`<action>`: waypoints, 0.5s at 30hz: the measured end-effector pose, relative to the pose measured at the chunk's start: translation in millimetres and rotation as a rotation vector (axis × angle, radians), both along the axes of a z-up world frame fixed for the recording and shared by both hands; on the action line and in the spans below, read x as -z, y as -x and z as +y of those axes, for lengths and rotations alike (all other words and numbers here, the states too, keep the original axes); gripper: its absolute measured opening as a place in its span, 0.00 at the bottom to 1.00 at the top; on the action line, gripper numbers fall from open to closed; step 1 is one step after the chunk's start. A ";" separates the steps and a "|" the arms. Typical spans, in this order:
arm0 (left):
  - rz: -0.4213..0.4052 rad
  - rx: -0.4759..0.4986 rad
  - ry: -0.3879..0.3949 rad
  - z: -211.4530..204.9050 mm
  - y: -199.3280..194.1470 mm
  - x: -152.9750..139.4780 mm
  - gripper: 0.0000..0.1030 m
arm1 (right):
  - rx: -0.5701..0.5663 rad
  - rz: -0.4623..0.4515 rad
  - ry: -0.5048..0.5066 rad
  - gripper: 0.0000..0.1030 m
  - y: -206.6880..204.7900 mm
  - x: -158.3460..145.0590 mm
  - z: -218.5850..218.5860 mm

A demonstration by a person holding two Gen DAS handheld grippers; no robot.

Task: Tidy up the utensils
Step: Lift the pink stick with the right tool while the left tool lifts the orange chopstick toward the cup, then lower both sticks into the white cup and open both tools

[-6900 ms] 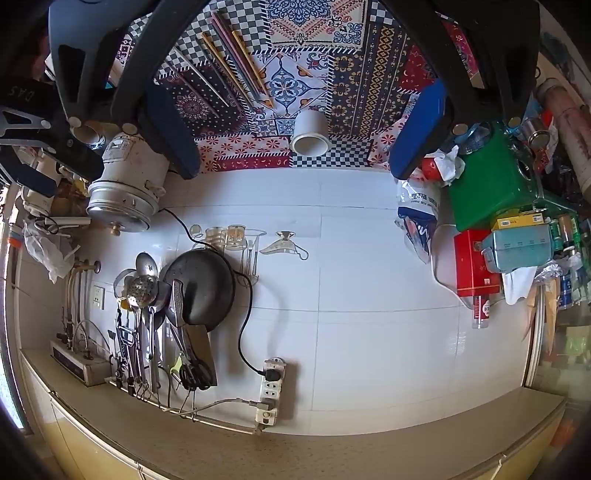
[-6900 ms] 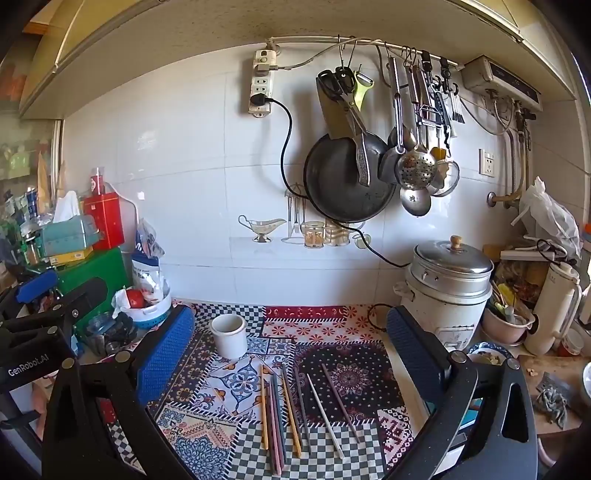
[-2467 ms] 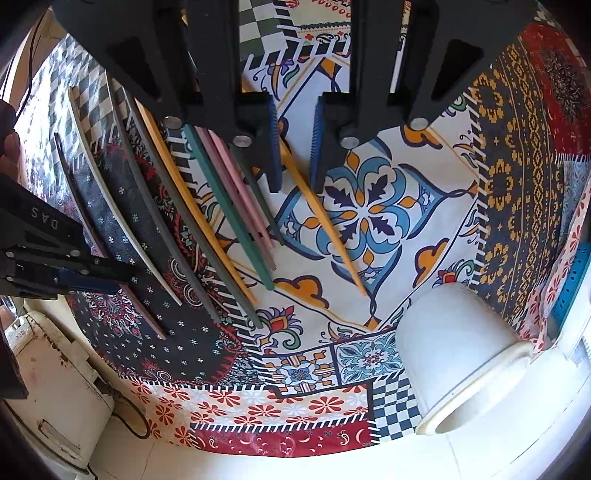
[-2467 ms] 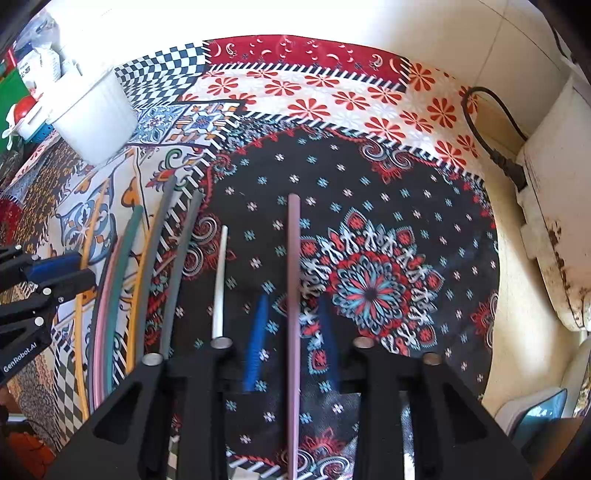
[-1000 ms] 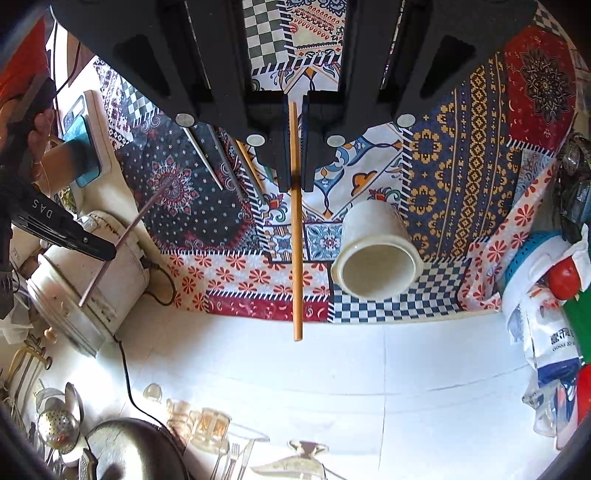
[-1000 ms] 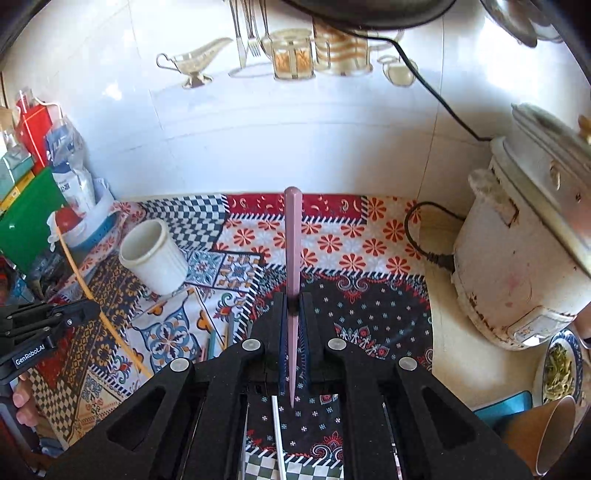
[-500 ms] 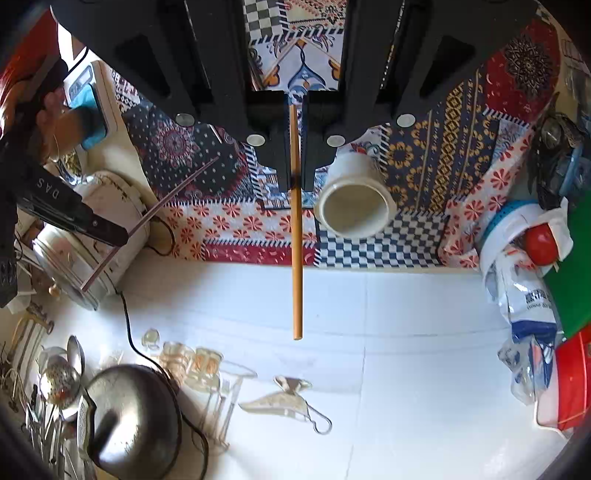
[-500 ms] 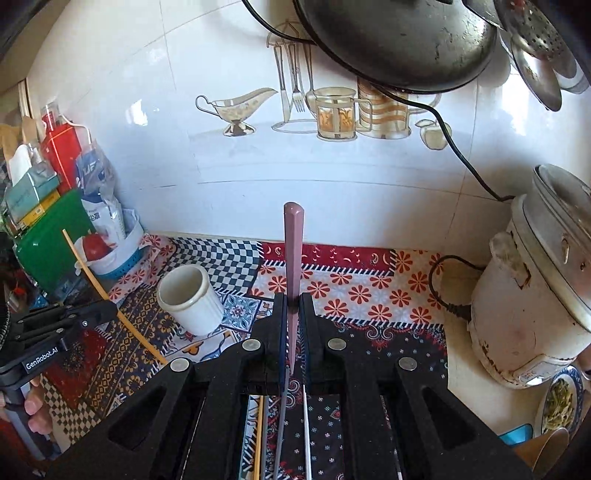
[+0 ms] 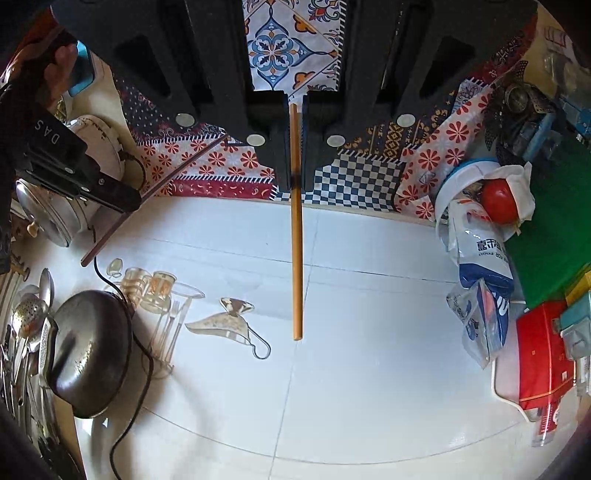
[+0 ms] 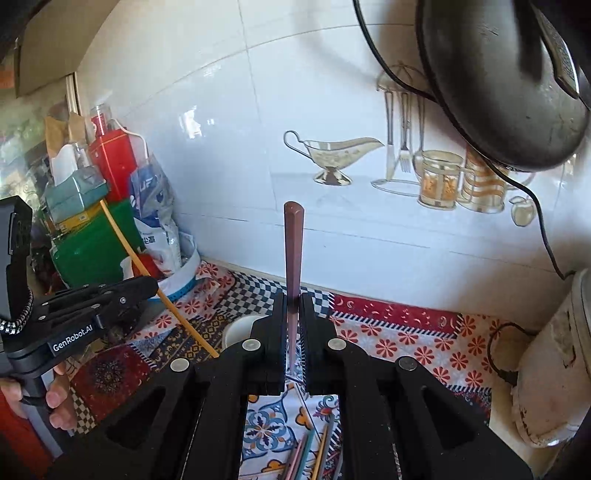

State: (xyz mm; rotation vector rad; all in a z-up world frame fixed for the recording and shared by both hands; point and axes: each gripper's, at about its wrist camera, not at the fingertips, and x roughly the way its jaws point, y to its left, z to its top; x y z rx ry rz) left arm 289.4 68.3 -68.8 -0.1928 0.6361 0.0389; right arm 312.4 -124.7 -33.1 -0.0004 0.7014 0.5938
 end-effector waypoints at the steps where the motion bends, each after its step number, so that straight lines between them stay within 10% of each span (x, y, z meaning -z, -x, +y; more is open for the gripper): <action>1: -0.004 -0.006 0.002 2.8 -1.9 -0.9 0.03 | -0.012 -0.003 -0.007 0.05 -1.9 -1.7 5.2; 15: 0.067 -0.053 -0.005 13.2 -48.3 32.4 0.03 | -0.121 0.038 0.014 0.05 -34.2 23.4 62.4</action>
